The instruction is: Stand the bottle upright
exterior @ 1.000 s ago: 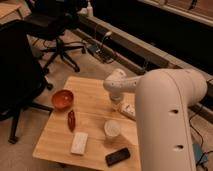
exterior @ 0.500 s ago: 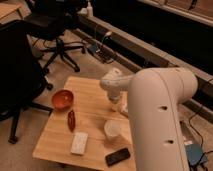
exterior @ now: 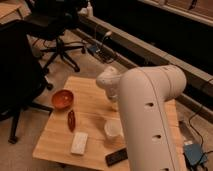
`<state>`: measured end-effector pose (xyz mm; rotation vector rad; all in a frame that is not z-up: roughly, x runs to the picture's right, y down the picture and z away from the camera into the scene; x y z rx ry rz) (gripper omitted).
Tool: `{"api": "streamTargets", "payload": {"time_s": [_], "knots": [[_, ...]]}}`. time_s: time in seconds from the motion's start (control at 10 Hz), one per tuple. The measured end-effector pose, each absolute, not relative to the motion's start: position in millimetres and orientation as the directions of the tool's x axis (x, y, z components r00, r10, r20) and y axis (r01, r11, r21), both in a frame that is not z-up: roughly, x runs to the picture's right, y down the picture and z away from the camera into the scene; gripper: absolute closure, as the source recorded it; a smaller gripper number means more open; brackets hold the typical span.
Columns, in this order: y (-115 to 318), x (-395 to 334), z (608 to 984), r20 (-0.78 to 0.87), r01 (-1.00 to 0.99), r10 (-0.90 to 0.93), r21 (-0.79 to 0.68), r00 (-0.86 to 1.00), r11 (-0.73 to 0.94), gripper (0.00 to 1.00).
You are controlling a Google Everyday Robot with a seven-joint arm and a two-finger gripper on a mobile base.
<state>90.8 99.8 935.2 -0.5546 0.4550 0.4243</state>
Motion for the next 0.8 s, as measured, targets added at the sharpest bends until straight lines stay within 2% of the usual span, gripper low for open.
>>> {"api": "streamTargets", "payload": {"time_s": [0.8], "knots": [[99.2, 85.5, 936.4, -0.547, -0.513, 0.237, -0.433, 0.803, 0.741, 0.46]]}}
